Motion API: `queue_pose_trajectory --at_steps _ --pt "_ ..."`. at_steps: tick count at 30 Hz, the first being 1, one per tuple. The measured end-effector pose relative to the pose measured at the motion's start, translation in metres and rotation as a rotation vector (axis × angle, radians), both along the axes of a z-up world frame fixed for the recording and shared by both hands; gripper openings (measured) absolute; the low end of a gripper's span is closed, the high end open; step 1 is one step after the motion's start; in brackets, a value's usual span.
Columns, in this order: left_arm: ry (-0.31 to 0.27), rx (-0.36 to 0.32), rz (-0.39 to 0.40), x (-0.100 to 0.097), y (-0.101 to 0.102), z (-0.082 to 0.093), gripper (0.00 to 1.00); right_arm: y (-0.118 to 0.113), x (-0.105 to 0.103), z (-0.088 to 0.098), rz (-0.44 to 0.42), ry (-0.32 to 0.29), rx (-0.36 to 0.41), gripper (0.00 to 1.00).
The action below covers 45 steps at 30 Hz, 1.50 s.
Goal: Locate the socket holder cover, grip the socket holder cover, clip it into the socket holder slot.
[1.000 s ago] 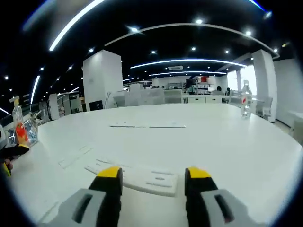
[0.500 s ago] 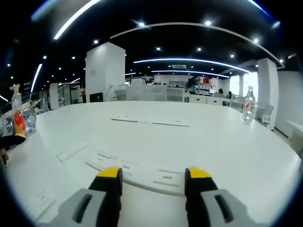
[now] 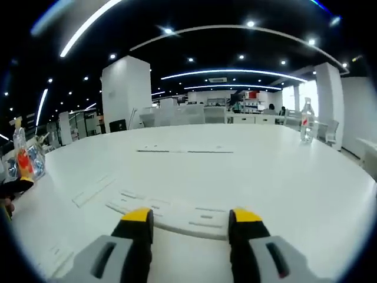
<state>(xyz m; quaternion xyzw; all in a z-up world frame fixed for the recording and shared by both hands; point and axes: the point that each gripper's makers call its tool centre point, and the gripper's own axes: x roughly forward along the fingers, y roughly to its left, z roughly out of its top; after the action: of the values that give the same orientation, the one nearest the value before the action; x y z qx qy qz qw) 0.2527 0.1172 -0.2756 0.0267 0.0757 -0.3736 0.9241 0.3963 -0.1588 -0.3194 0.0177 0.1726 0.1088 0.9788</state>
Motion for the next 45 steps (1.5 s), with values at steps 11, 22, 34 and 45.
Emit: queue_pose_trajectory --at_steps 11,22,34,45 --pt "0.0 0.002 0.001 0.0 0.0 0.0 0.8 0.001 0.001 0.001 0.001 -0.011 -0.026 0.52" --pt "0.006 0.007 0.002 0.0 0.0 -0.002 0.8 0.001 0.002 0.001 -0.005 -0.016 -0.044 0.52" --pt "0.005 0.009 0.002 -0.001 0.0 -0.002 0.8 0.009 0.002 0.002 -0.005 -0.015 -0.059 0.52" --pt "0.002 0.008 0.006 0.0 0.001 -0.001 0.8 0.011 0.003 0.003 -0.014 0.006 -0.072 0.51"
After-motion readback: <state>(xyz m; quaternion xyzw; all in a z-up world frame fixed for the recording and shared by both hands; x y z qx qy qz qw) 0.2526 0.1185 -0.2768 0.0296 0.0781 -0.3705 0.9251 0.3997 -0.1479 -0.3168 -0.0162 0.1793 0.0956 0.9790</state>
